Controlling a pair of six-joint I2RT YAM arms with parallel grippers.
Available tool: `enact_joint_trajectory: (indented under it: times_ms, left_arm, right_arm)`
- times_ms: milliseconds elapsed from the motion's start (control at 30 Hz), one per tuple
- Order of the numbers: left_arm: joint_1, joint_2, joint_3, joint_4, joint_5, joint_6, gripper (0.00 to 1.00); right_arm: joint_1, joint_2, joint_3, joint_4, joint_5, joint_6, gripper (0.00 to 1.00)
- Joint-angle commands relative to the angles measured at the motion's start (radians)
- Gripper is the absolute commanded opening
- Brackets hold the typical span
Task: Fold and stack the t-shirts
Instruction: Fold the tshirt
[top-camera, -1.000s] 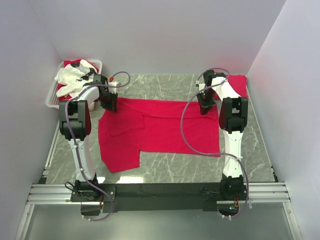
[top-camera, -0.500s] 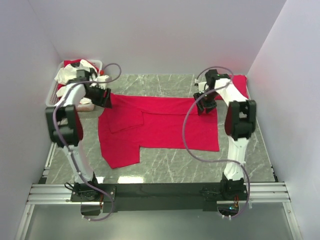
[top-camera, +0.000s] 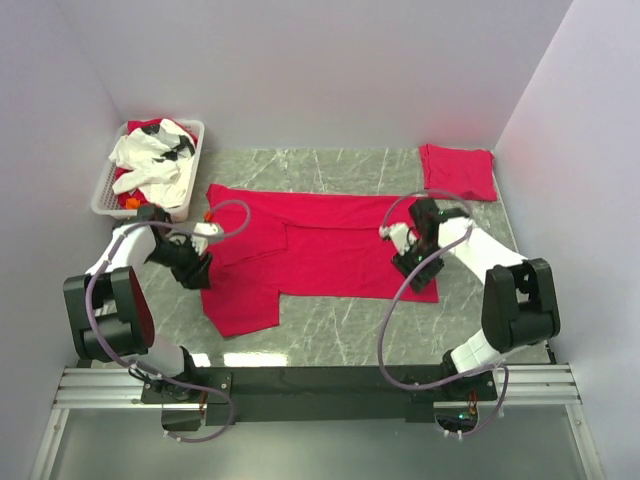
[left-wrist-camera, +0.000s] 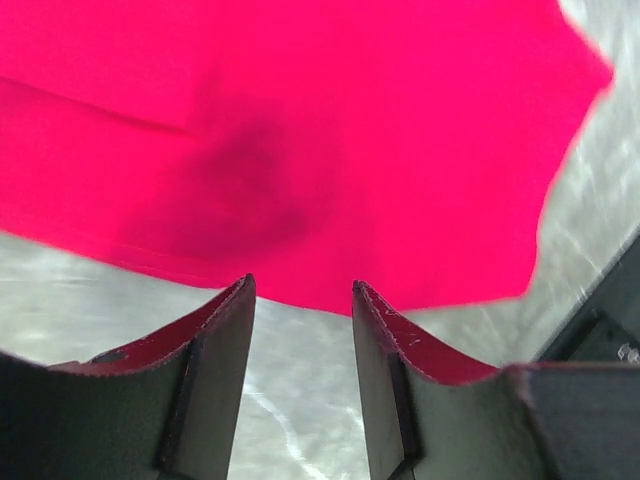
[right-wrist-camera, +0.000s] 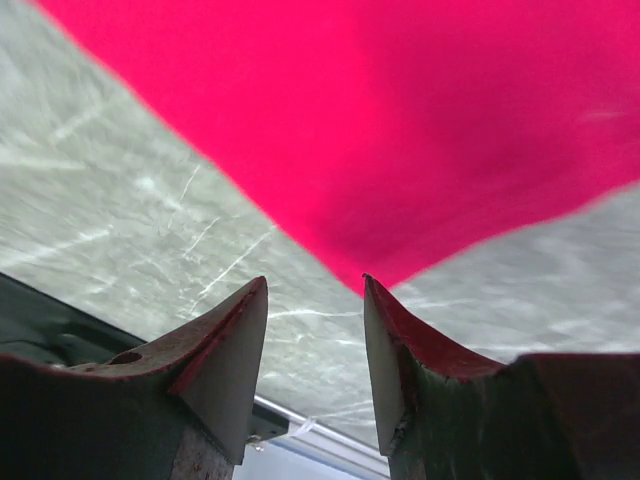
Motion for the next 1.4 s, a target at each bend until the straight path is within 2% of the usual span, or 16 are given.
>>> enact_joint_trajectory:
  times_ms: [0,267,533,633,800,833,900,1133,1200,1233,1333,1367]
  left_arm:
    - [0.004,-0.086,-0.056,0.002,0.003,0.14,0.49]
    - [0.004,-0.092,-0.084,0.011,-0.016,0.156,0.5]
    - [0.004,-0.129,-0.153,0.027,-0.062,0.225,0.5]
    - [0.003,-0.147,-0.198,0.059,-0.072,0.241,0.49]
    - [-0.022,-0.16,-0.259,0.14,-0.091,0.252,0.5]
    - [-0.035,-0.161,-0.277,0.157,-0.1,0.249,0.5]
    - [-0.045,-0.167,-0.299,0.218,-0.12,0.238,0.5]
    - [-0.112,-0.175,-0.397,0.355,-0.192,0.231,0.49]
    - [-0.12,-0.177,-0.411,0.351,-0.221,0.261,0.4]
    - [-0.118,-0.178,-0.416,0.323,-0.226,0.278,0.3]
    - [-0.12,-0.197,-0.396,0.23,-0.224,0.291,0.18]
    - [-0.12,-0.213,-0.388,0.208,-0.221,0.281,0.1]
  right_arm:
    - [0.054,-0.1,-0.097,0.102,0.09,-0.055,0.5]
    - [0.088,-0.143,-0.271,0.201,0.165,-0.079,0.5]
    - [0.094,-0.086,-0.325,0.275,0.22,-0.095,0.49]
    - [0.097,-0.08,-0.345,0.298,0.239,-0.096,0.42]
    - [0.097,-0.068,-0.342,0.315,0.263,-0.09,0.2]
    - [0.097,-0.061,-0.339,0.313,0.268,-0.085,0.1]
    - [0.099,-0.052,-0.332,0.313,0.275,-0.081,0.01]
    - [0.097,-0.041,-0.323,0.306,0.28,-0.078,0.0]
    - [0.099,-0.043,-0.32,0.304,0.28,-0.078,0.0]
    - [0.097,-0.048,-0.319,0.304,0.282,-0.078,0.0]
    - [0.099,-0.069,-0.319,0.294,0.282,-0.079,0.0]
    - [0.099,-0.074,-0.32,0.286,0.28,-0.078,0.0]
